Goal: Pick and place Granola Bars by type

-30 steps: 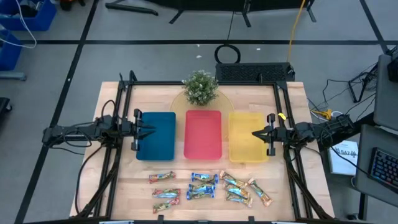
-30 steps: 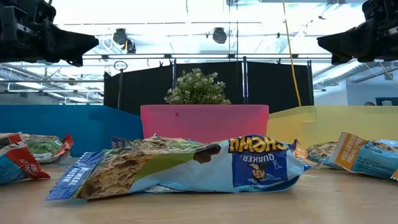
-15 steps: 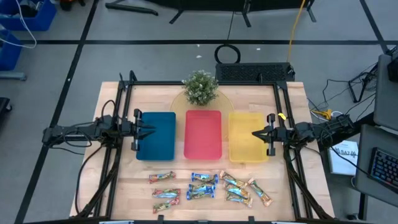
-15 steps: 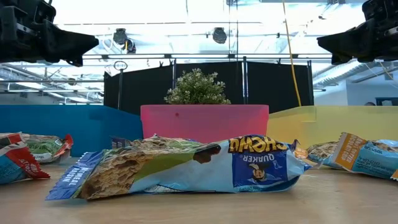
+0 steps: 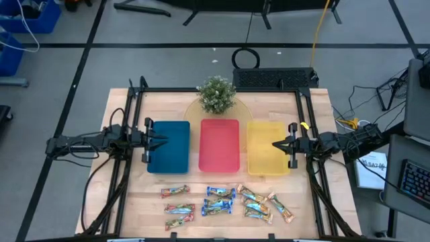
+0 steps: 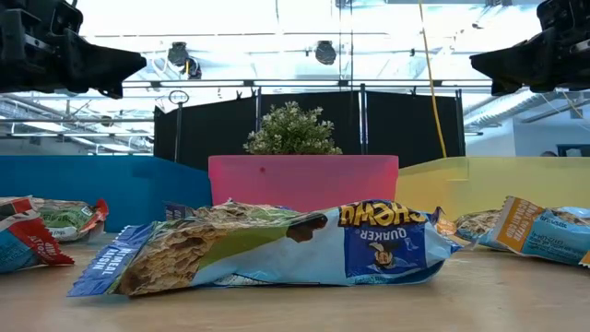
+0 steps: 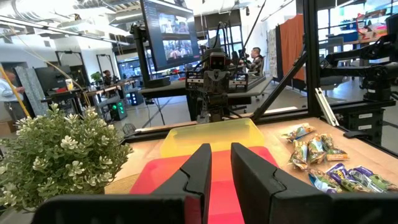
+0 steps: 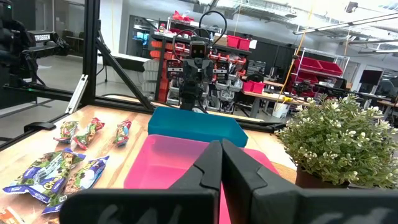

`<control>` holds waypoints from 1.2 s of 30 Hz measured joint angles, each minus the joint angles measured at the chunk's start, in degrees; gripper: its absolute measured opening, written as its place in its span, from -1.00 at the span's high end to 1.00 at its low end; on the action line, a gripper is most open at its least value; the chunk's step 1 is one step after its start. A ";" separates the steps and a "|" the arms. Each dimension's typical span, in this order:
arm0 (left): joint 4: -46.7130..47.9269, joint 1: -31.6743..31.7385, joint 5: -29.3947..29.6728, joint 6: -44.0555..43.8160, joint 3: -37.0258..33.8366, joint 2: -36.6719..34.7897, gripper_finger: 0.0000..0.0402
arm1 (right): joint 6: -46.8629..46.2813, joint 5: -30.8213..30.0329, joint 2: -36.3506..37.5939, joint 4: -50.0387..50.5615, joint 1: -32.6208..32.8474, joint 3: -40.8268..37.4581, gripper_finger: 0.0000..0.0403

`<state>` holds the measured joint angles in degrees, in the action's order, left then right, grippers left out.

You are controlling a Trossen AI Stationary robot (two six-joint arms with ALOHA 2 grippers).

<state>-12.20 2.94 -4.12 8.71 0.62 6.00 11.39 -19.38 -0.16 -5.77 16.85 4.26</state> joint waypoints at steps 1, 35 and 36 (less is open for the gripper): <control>0.01 -0.01 0.00 0.00 0.01 -0.01 0.65 | -0.01 0.00 0.00 -0.01 -0.01 -0.01 1.00; -0.01 -0.02 0.00 0.00 -0.02 -0.02 0.65 | 4.25 0.00 0.00 -0.19 0.01 0.01 1.00; -0.01 0.00 0.00 0.00 0.00 0.00 0.65 | 4.23 0.00 -0.02 -0.19 -0.01 -0.01 1.00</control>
<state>-12.21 2.94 -4.12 8.71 0.62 6.00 15.62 -19.38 -0.19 -5.96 16.84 4.25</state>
